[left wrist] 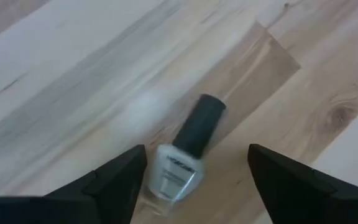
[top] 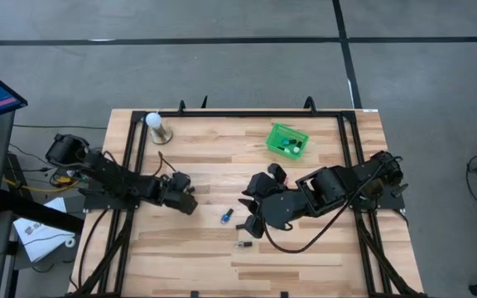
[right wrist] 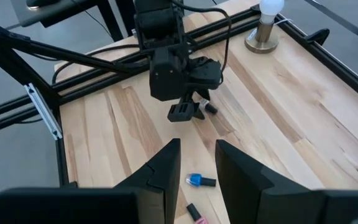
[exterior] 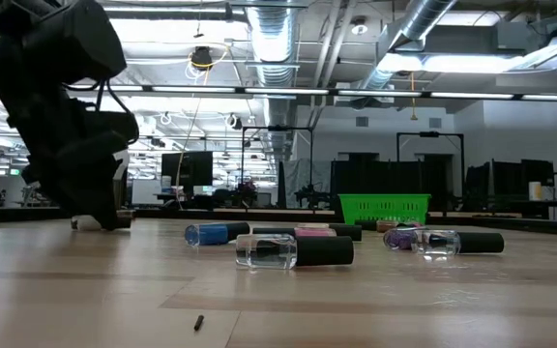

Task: Pick & Place Nail Polish
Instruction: Put the white nail polish into the green bin

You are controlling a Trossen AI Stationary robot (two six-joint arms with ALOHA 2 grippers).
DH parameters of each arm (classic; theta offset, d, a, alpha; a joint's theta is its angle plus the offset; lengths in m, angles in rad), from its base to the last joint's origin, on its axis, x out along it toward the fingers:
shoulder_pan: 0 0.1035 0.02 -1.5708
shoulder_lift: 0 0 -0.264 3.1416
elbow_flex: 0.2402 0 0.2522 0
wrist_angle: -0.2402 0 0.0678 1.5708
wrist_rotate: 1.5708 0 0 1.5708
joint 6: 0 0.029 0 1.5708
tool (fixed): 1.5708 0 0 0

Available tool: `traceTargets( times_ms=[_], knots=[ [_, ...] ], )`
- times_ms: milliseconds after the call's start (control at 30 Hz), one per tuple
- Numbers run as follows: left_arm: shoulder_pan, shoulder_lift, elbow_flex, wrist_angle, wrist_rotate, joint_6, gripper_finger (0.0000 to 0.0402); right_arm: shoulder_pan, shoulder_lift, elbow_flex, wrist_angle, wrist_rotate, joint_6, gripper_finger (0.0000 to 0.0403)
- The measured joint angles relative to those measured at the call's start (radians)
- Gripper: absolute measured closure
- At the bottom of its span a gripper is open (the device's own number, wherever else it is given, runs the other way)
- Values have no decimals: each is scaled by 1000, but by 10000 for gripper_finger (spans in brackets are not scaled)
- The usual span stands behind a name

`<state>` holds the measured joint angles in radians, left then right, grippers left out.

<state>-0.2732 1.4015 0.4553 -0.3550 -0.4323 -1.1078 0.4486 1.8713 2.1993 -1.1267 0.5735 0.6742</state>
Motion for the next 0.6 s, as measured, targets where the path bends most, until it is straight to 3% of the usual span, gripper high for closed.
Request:
traceTargets(
  times_ms=[367,600],
  knots=[
    [-3,3,-4,-7,-2,1,289,0,0,0,-21,0,0,310],
    [-3,-6,-7,-7,3,2,294,0,0,0,-32,0,0,310]
  ],
)
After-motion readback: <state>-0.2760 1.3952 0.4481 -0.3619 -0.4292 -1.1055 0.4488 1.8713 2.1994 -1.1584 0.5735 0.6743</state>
